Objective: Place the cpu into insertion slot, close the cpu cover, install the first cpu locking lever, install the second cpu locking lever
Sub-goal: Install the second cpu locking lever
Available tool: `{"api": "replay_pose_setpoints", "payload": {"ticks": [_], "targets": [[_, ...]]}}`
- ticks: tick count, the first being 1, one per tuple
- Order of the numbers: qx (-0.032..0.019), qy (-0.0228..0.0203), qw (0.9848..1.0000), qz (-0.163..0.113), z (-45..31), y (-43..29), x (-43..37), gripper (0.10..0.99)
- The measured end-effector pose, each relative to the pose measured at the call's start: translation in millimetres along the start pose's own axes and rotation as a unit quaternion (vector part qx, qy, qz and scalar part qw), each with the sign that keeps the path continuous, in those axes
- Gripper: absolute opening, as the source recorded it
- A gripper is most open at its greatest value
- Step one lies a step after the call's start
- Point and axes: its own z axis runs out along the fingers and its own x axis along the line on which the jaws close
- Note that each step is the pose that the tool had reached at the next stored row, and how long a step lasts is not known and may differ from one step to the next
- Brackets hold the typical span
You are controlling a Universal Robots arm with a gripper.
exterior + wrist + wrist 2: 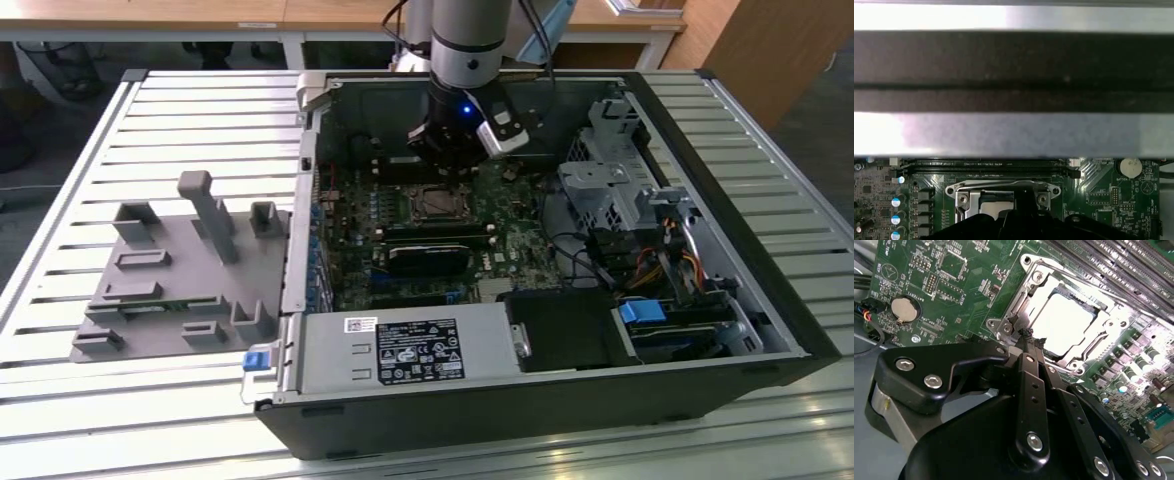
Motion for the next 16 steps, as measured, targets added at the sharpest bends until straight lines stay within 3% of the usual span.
{"api": "replay_pose_setpoints", "payload": {"ticks": [9, 16], "targets": [[0.0, 0.0, 1.0, 0.0, -0.4, -7.6, -0.1, 0.106], [0.0, 0.0, 1.0, 0.0, -14.5, -7.2, -0.4, 0.106]]}}
